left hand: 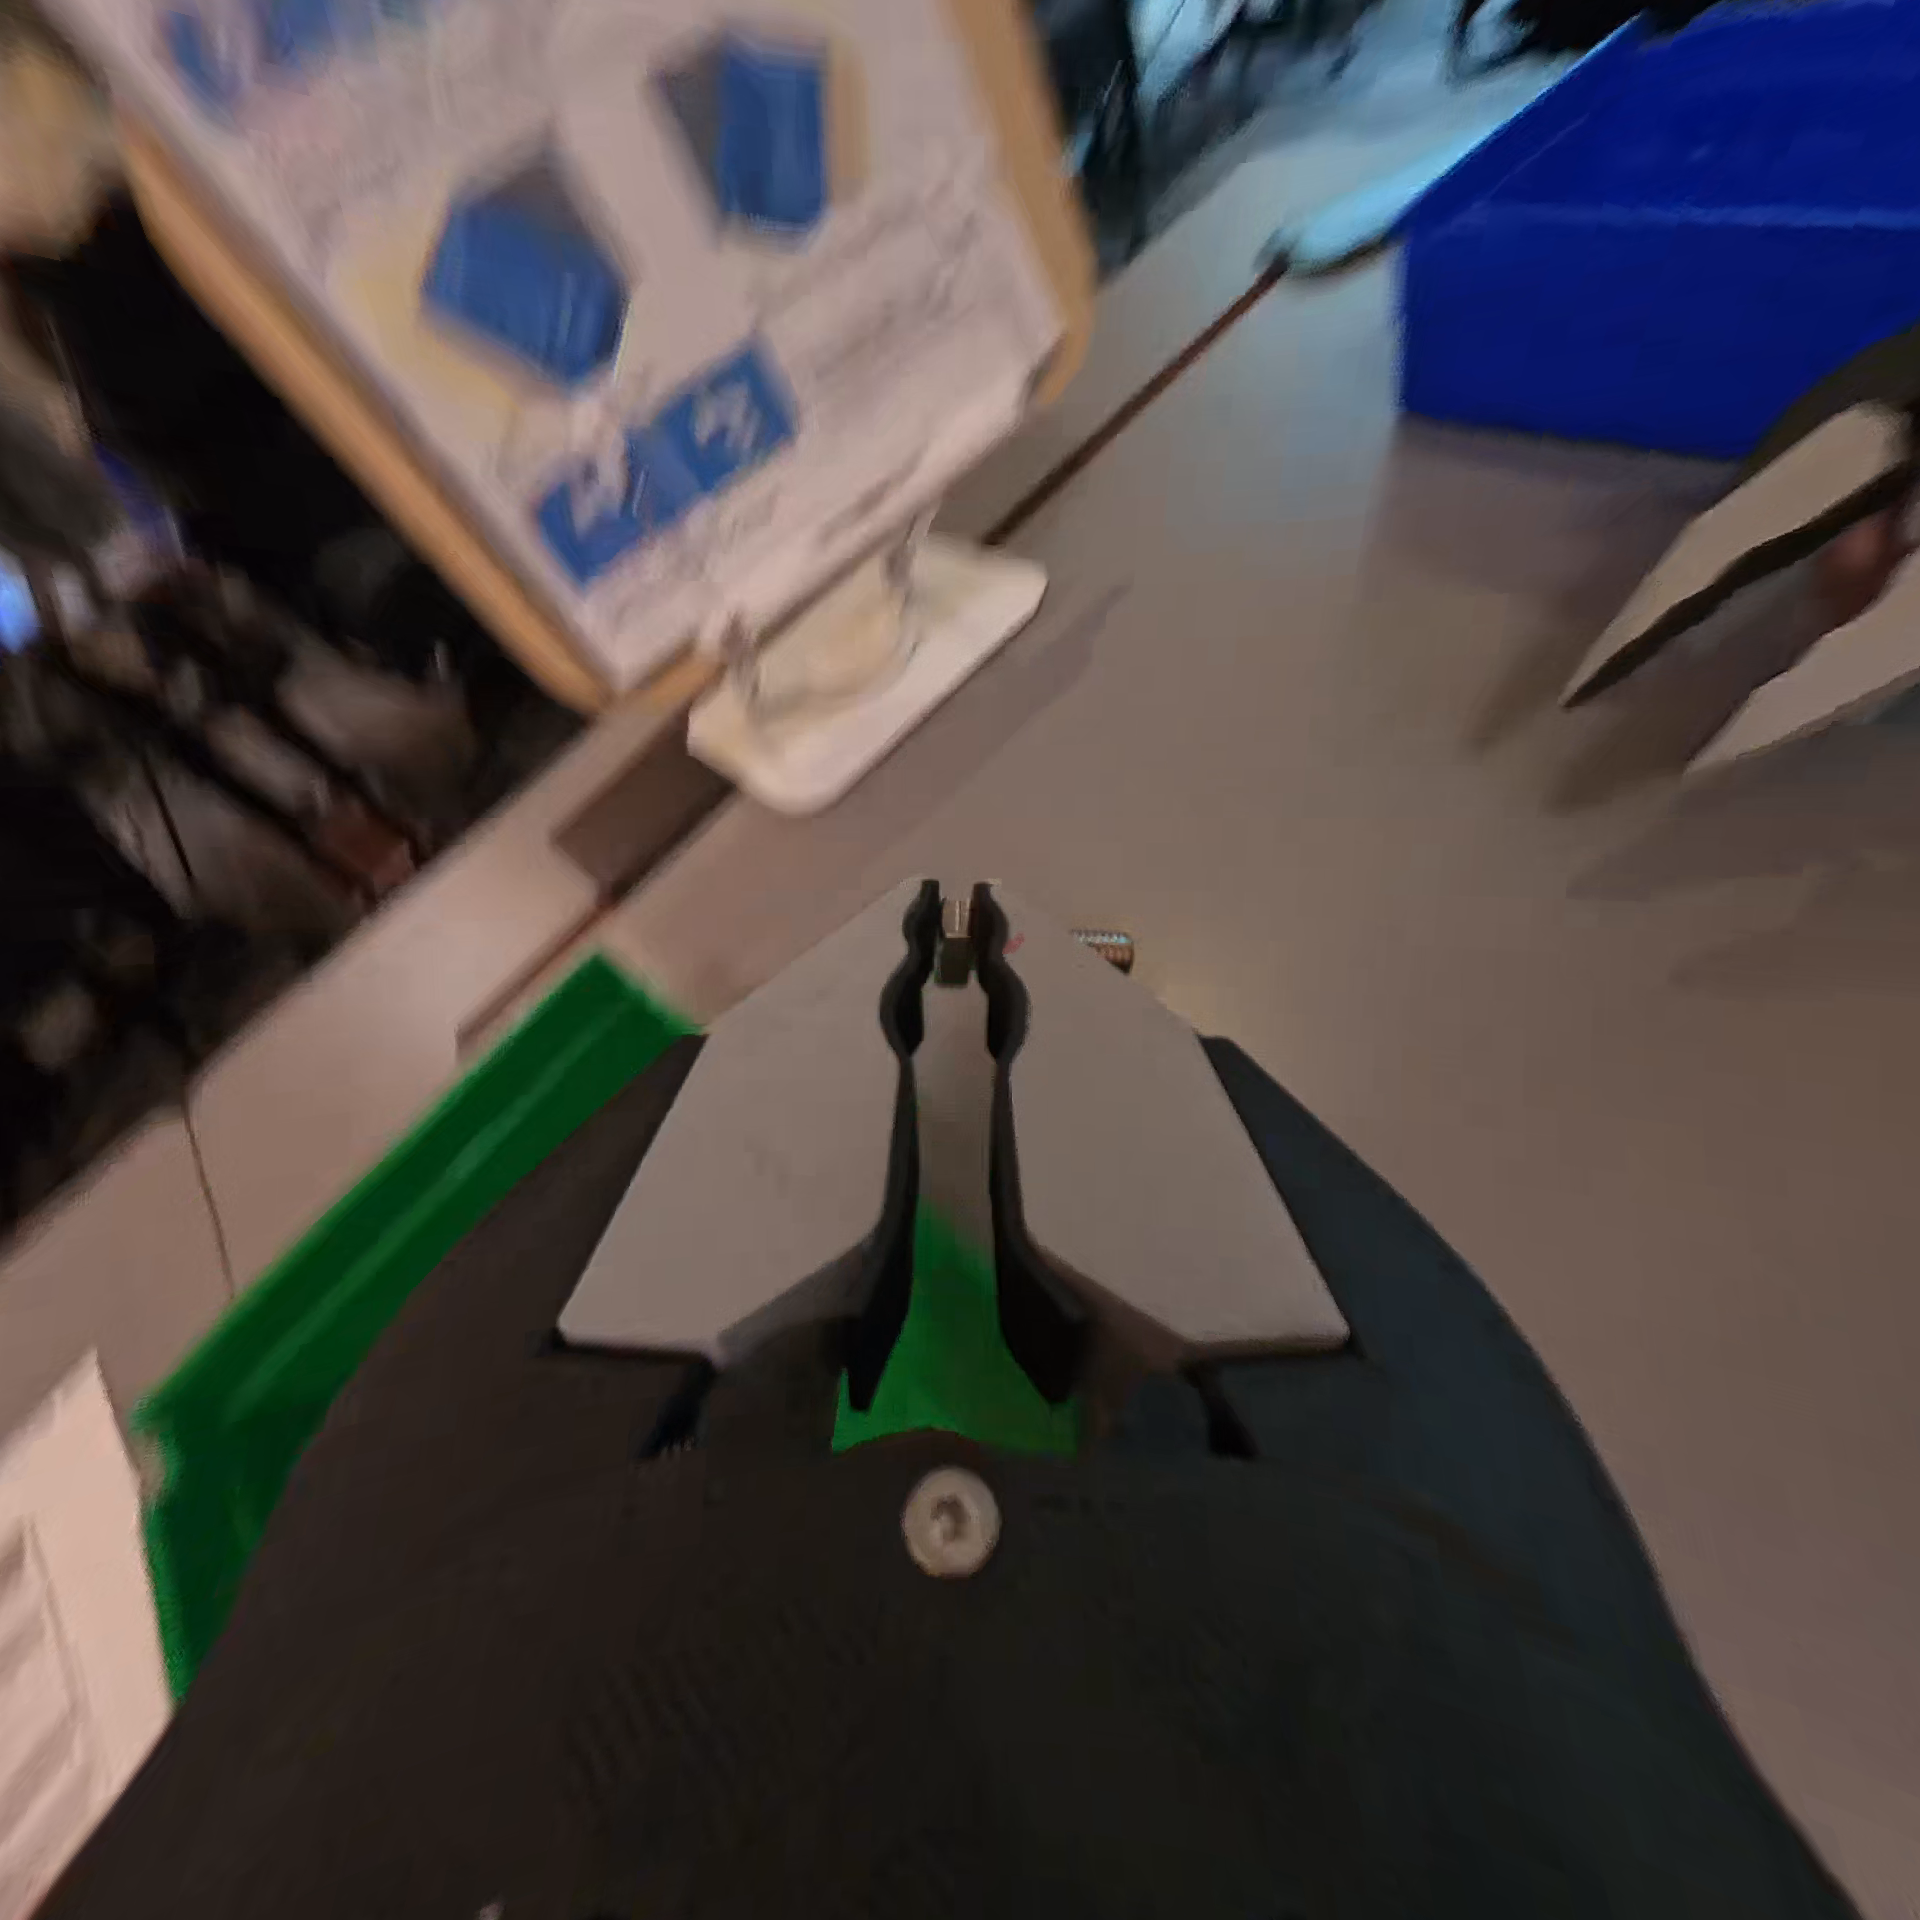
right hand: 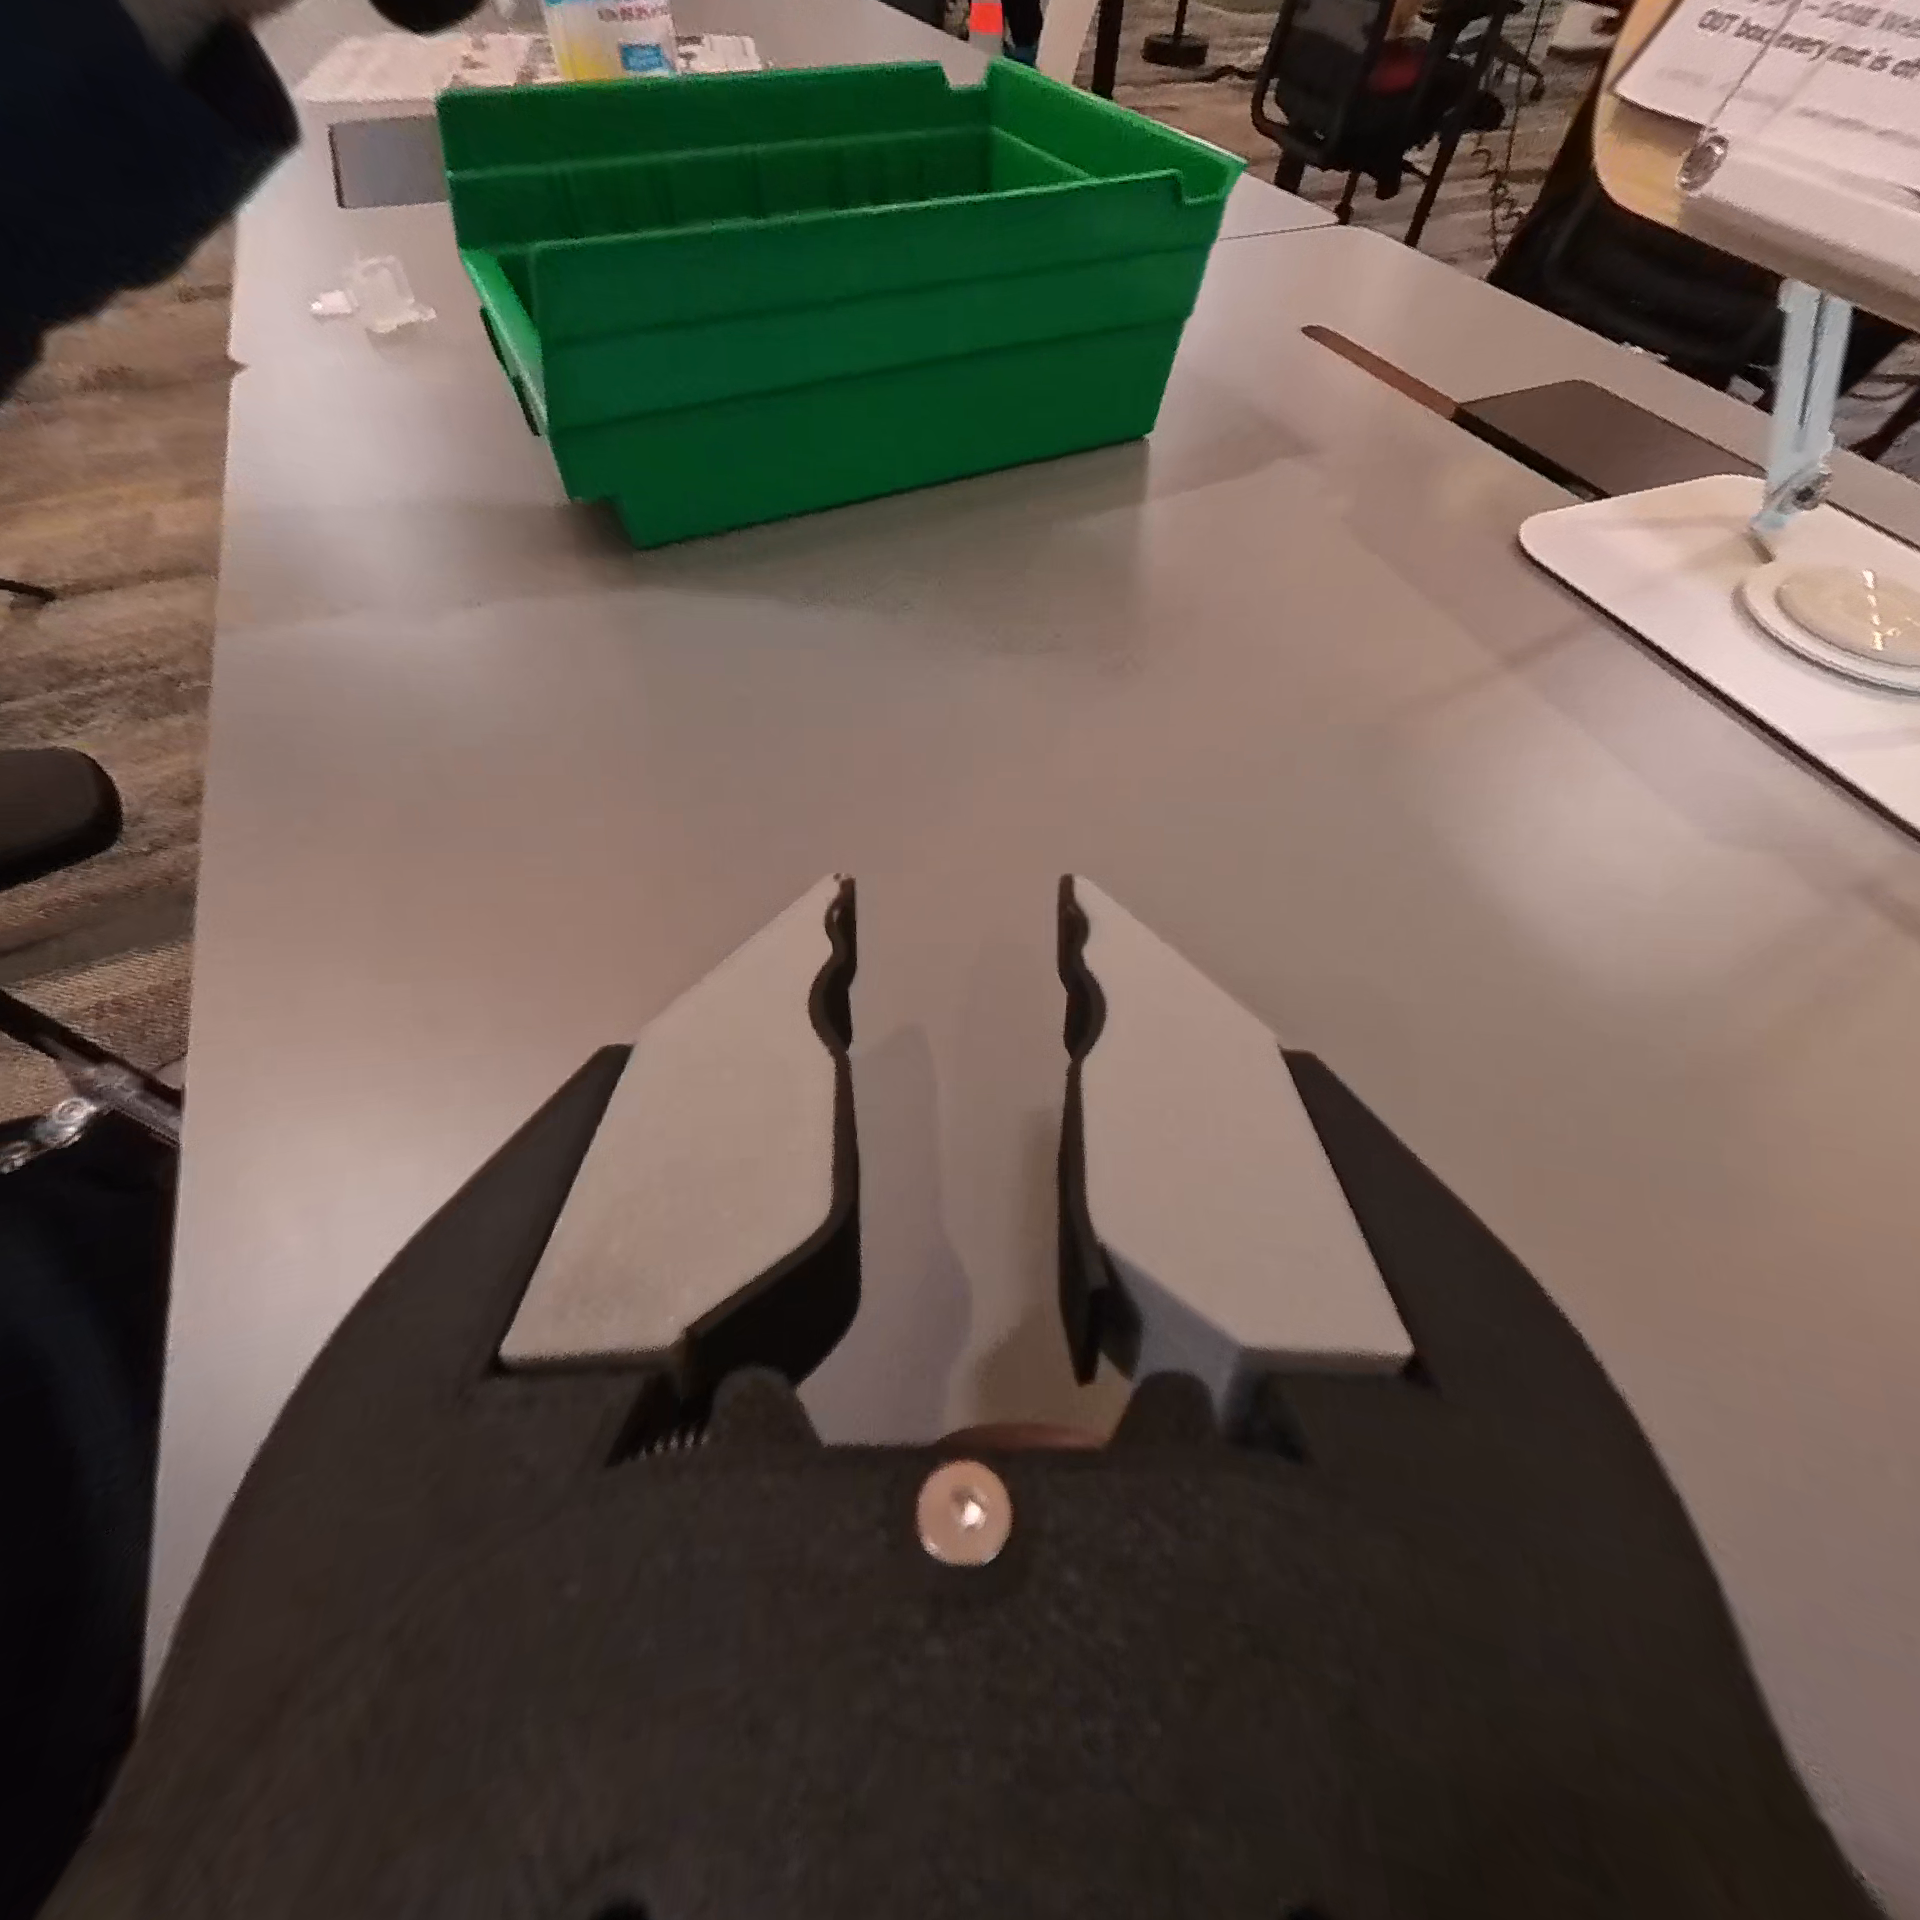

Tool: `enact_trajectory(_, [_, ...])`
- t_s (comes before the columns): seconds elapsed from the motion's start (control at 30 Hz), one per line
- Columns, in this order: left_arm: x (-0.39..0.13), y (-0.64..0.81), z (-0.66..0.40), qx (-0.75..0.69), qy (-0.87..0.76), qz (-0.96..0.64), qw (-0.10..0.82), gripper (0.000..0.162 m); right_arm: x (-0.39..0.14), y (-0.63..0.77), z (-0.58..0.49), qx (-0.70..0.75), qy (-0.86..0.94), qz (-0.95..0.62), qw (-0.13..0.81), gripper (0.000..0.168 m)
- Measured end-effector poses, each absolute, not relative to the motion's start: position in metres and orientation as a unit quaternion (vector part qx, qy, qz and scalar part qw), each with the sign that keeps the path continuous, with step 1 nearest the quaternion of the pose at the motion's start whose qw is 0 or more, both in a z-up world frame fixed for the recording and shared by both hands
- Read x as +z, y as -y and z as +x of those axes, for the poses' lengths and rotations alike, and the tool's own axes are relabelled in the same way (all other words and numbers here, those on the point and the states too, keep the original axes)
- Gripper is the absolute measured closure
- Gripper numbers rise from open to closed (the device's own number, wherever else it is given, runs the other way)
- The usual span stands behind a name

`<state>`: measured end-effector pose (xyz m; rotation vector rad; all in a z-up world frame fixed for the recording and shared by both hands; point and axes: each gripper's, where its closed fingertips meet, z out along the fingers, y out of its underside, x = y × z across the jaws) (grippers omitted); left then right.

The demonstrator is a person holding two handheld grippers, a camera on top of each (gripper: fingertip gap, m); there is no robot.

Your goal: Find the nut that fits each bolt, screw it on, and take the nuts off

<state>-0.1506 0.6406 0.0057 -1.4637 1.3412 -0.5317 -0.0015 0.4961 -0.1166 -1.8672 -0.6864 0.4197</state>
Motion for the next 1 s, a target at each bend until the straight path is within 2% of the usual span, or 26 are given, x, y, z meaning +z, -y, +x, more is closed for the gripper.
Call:
enact_trajectory(0.1, [0.021, -0.578, -0.103, -0.266, -0.603, -0.475, 0.583, 0.158, -0.11, -0.493, -0.012, 0.204, 0.293, -0.768, 0.532, 0.132])
enact_trajectory(0.3, [-0.006, -0.493, -0.036, -0.283, -0.632, -0.342, 0.636, 0.158, -0.078, -0.477, -0.015, 0.35, 0.257, -0.72, 0.542, 0.129])
enact_trajectory(0.57, [-0.029, -0.472, 0.003, -0.304, -0.639, -0.32, 0.63, 0.158, -0.06, -0.467, -0.016, 0.439, 0.233, -0.684, 0.534, 0.13])
enact_trajectory(0.63, [-0.03, -0.469, 0.005, -0.304, -0.641, -0.316, 0.629, 0.158, -0.063, -0.472, -0.015, 0.43, 0.224, -0.694, 0.532, 0.134])
enact_trajectory(0.67, [-0.032, -0.469, 0.006, -0.298, -0.643, -0.316, 0.631, 0.158, -0.062, -0.47, -0.017, 0.436, 0.226, -0.691, 0.531, 0.141])
enact_trajectory(0.7, [-0.034, -0.471, 0.007, -0.29, -0.644, -0.317, 0.634, 0.158, -0.06, -0.467, -0.02, 0.449, 0.232, -0.684, 0.526, 0.155])
enact_trajectory(0.73, [-0.037, -0.472, 0.007, -0.284, -0.643, -0.316, 0.637, 0.157, -0.062, -0.467, -0.02, 0.451, 0.232, -0.687, 0.52, 0.159])
enact_trajectory(1.0, [-0.085, -0.487, 0.005, -0.271, -0.693, -0.357, 0.565, 0.158, -0.108, -0.483, -0.004, 0.353, 0.227, -0.775, 0.472, 0.161])
